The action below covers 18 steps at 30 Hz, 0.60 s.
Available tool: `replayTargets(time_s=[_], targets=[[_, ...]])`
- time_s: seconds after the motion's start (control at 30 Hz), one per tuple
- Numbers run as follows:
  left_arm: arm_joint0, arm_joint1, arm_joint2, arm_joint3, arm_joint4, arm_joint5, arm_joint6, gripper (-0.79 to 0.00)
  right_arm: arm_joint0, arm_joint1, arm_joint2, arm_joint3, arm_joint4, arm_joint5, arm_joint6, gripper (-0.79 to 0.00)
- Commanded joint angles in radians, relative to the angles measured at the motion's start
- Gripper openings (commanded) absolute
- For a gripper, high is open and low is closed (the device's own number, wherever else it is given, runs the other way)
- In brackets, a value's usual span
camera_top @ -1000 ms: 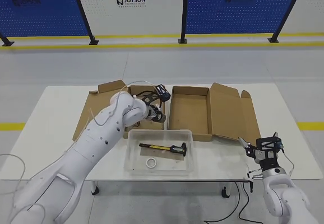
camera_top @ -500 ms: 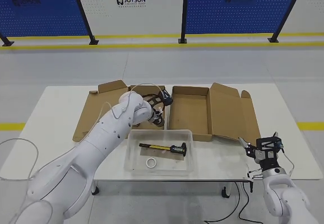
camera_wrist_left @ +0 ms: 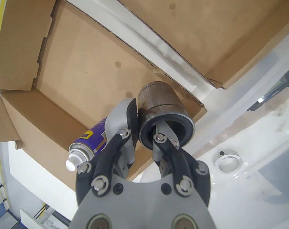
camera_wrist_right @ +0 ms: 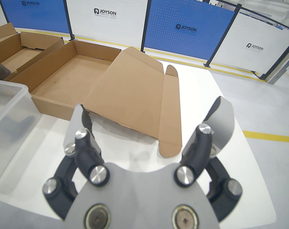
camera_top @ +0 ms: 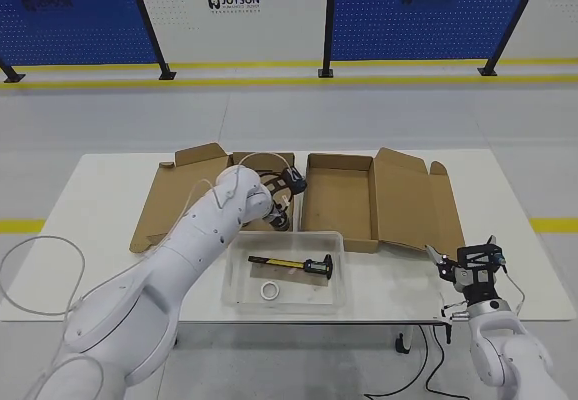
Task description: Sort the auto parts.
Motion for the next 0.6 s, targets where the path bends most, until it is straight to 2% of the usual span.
replayTargets(time_s=[0.0, 0.27, 0.4, 0.43, 0.57], targets=[[-0.003, -0.007, 0.003, 0.016, 0.002, -0.003, 0.004, -0.785, 0.000, 0.000, 0.000, 0.000, 0.000, 0.000, 0.000, 0.000], [-0.017, -0.031, 0.008, 0.060, 0.012, -0.011, 0.021, -0.785, 0.000, 0.000, 0.000, 0.000, 0.000, 0.000, 0.000, 0.000], [-0.021, -0.039, 0.008, 0.073, 0.017, -0.012, 0.025, -0.616, 0.000, 0.000, 0.000, 0.000, 0.000, 0.000, 0.000, 0.000], [-0.022, -0.041, 0.008, 0.077, 0.018, -0.013, 0.027, -0.600, 0.000, 0.000, 0.000, 0.000, 0.000, 0.000, 0.000, 0.000], [-0.024, -0.049, 0.008, 0.089, 0.024, -0.015, 0.031, -0.622, 0.000, 0.000, 0.000, 0.000, 0.000, 0.000, 0.000, 0.000]])
